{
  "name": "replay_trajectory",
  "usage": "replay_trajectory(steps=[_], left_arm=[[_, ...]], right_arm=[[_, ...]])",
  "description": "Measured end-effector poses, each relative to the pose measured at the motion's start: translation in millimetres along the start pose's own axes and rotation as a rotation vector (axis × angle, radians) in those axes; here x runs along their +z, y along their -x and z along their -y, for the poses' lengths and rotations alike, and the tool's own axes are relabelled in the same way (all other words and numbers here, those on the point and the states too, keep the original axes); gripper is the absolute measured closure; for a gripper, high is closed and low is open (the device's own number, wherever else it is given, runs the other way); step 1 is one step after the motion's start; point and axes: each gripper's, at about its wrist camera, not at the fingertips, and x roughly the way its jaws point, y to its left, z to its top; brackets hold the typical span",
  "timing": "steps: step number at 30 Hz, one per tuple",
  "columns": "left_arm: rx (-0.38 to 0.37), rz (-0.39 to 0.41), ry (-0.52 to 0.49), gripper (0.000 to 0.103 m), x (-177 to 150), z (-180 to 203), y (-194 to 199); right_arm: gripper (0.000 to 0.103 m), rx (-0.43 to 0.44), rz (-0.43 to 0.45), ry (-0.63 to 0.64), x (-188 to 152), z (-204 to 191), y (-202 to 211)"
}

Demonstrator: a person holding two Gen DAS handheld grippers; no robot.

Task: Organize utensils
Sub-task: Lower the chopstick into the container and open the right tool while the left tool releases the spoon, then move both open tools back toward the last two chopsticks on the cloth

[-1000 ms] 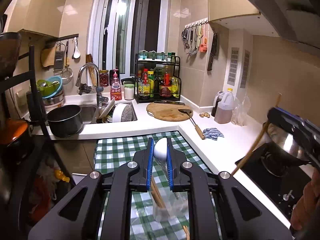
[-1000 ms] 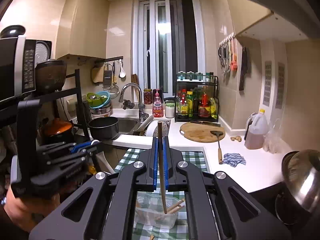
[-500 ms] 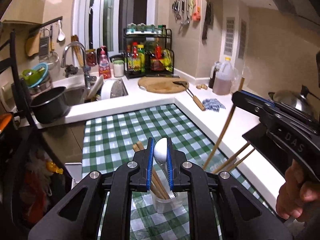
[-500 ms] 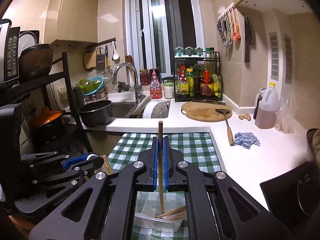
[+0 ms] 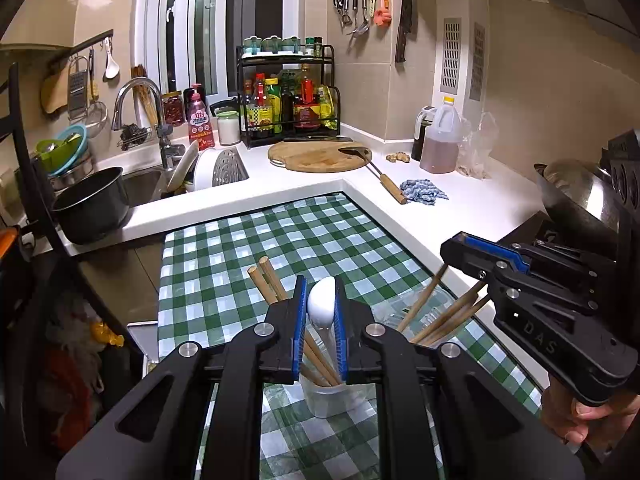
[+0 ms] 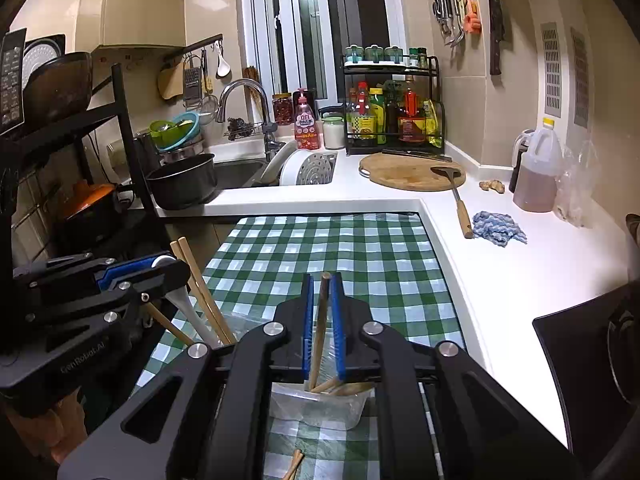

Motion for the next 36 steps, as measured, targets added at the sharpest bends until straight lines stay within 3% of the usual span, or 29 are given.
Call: replay_trajectory(steps=[3, 13, 18, 27, 36], left_arm=[[-0.007, 0.025, 0.003, 0.085, 4, 0, 9], [-0.01, 0.103, 0.002, 0.085, 10, 6, 45], [0.026, 0.135, 0.005, 0.085, 1, 15, 66], [0.089, 0.156, 0.045, 0.085, -29, 33, 96], [0.082, 0.138, 0.069, 0.085, -81, 46, 124]], right_arm=[[0.076, -0.017, 0.007, 0.002, 1, 2, 8], [0.075, -0.079, 0.081, 0.04, 7, 2, 55], [0.075, -0.085, 0.138, 0.063, 3, -5, 93], [0.075, -0.089, 0.192, 0.052, -47, -11, 156], [0.075, -0.071, 0.134, -0.028, -104, -1, 176]])
